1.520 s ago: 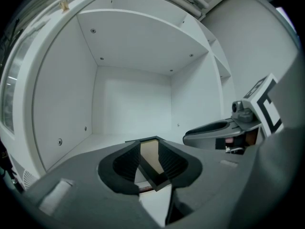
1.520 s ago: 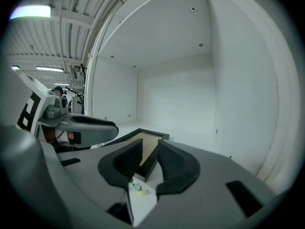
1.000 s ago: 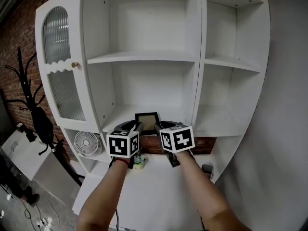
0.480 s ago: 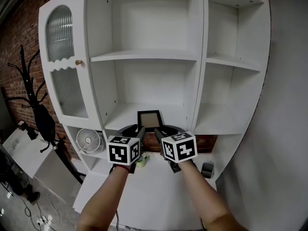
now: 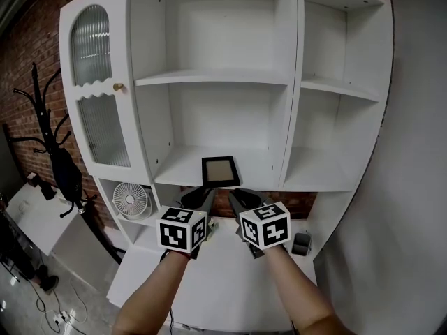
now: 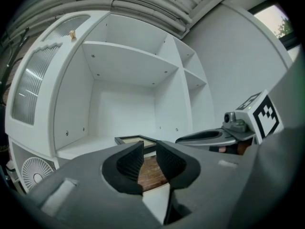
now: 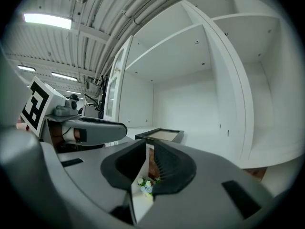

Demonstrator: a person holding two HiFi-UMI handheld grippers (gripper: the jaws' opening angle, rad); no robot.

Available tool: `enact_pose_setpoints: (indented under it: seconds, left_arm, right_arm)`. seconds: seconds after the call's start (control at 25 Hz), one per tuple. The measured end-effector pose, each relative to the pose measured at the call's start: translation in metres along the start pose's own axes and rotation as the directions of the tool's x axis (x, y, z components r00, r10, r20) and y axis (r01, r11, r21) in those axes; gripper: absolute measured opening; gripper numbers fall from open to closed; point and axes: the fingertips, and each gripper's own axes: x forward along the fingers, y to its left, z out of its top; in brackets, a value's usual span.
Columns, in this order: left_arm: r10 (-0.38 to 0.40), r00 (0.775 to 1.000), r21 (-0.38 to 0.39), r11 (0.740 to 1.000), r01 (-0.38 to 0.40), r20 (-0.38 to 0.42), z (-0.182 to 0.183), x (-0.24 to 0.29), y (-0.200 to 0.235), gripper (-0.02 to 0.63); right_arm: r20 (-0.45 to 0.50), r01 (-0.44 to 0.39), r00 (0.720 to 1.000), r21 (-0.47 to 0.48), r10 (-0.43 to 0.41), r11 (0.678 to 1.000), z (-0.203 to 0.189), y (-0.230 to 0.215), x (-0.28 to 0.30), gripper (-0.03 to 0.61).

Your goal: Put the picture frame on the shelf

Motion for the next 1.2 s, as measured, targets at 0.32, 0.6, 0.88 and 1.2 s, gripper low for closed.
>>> enact_pose_setpoints:
  seconds: [0.32, 0.6, 0.88, 1.2]
  left_arm:
    - [-0.022, 1.000, 0.007, 1.000, 0.022, 0.006, -0.011, -0.017, -0.017, 0.031]
    - [-0.051, 0.999, -0.023, 0.998, 0.051, 0.016, -0.021, -0.036, -0.026, 0.011]
    - [-0.087, 0.994, -0.041, 0.995, 0.090, 0.070, -0.028, -0.057, -0.038, 0.011]
    - [-0.126, 0.990, -0.068, 0.989, 0.130, 0.062, -0.072, -0.091, -0.044, 0.009]
  right_arm:
    - [0.006, -0.022, 1.000, 0.011, 0.022, 1.000, -0.016, 0.017, -0.012, 0.044]
    - [0.035, -0.033, 0.999, 0.034, 0.032, 0.999, -0.023, 0.033, -0.028, 0.025]
    - [0.092, -0.048, 0.995, 0.023, 0.045, 0.999, -0.022, 0.054, -0.045, 0.023]
    - [0.081, -0.076, 0.994, 0.034, 0.073, 0.997, -0.062, 0.078, -0.066, 0.023]
